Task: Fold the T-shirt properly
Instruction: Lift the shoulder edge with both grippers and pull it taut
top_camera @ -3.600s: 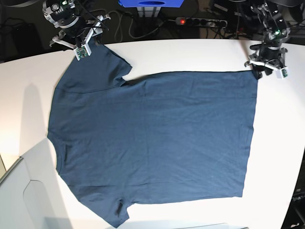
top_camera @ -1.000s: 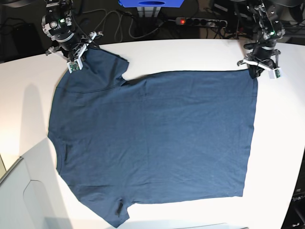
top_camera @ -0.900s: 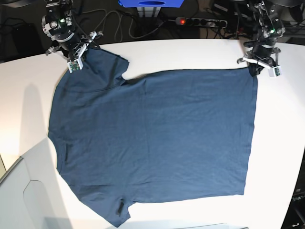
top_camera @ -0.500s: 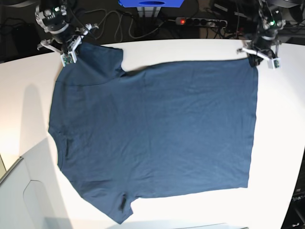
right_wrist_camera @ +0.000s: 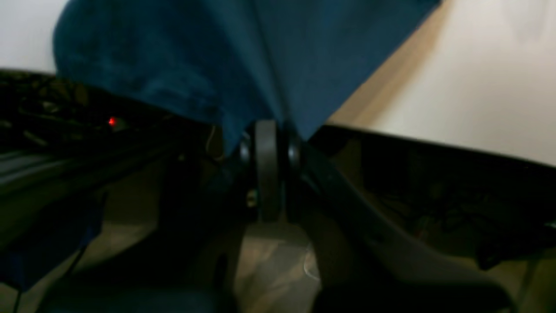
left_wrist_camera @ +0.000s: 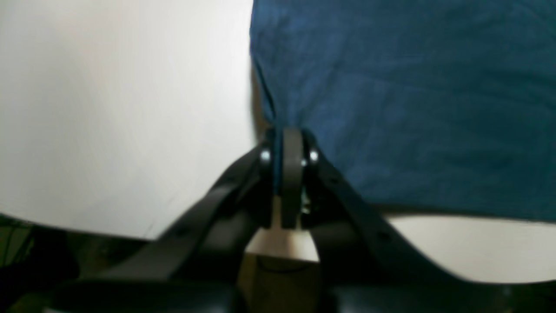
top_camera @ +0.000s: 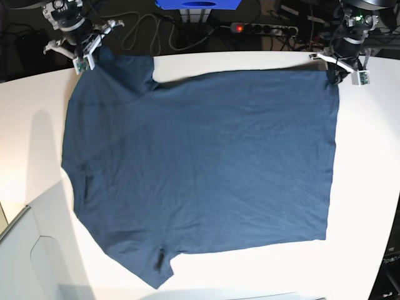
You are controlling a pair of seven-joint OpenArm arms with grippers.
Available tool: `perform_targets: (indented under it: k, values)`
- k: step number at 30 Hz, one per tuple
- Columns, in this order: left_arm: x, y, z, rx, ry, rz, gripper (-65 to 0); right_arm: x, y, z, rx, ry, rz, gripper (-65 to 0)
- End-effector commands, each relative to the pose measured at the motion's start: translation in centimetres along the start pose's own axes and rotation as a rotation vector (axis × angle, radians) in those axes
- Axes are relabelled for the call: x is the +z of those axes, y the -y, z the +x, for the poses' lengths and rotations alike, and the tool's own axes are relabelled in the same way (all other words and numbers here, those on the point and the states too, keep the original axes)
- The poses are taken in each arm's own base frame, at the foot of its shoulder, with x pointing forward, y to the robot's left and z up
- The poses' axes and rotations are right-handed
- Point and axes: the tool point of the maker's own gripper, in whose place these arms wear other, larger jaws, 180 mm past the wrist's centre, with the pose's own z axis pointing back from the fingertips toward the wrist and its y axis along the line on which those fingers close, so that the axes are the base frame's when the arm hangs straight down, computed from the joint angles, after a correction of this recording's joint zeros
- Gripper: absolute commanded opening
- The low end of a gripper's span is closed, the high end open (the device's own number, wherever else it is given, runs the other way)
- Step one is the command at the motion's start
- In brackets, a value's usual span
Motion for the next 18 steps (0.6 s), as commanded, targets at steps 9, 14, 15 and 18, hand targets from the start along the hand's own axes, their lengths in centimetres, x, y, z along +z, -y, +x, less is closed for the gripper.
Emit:
perform_targets:
  k: [9, 14, 15, 18]
  values:
    - [0.2, -0.4, 0.8, -0.005, 0.027, 0.01, -65.0, 0.4, 0.1, 2.0, -0.009, 0.088, -0.007, -65.0]
    - [-0.5, -0.6, 2.7, 0.002, 0.079, 0.016, -65.0, -0.1, 1.2, 4.2, -0.01, 0.145, -0.039, -65.0]
    - [-0.5, -0.8, 3.2, 0.006, 0.096, 0.025, -65.0, -0.3, 1.4, 4.7, -0.011, 0.159, -0.043, -65.0]
    - [-1.0, -1.1, 5.0, 0.037, 0.154, 0.045, -65.0, -0.6, 1.9, 6.7, -0.01, 0.209, -0.055, -65.0]
